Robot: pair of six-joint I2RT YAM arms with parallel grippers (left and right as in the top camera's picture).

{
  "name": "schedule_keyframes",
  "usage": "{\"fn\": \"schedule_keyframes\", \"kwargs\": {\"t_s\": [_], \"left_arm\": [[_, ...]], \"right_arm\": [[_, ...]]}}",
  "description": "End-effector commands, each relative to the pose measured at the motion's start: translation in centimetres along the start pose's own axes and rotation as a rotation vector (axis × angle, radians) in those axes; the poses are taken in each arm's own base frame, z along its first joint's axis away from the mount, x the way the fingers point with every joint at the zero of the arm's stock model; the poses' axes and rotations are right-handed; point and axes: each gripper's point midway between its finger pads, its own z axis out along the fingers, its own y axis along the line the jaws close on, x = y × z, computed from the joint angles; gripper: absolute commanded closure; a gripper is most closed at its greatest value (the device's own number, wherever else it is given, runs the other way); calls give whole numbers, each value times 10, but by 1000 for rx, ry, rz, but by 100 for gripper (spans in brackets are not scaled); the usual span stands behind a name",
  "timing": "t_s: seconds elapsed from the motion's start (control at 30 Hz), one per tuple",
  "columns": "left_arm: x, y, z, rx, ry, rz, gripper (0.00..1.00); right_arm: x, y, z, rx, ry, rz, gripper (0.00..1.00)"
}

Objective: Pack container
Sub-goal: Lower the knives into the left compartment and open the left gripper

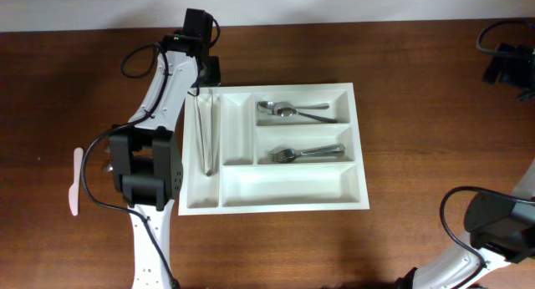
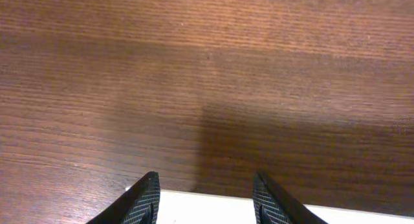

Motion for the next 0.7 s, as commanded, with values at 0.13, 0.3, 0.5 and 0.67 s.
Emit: {"fn": "schedule_keyframes", "kwargs": {"t_s": [0.13,0.3,0.5,0.67], "left_arm": [[6,-2,-5,20,28,1,52],[20,1,-3,7,83,8,52],[33,0,-4,18,136,13,52],[34,0,-5,19,143,14,52]], "right_arm": [[-2,-2,0,9,-9,13,1],[-3,-2,0,9,-11,13,1],[-3,-2,0,9,-11,13,1],[-3,-2,0,9,-12,13,1]]}}
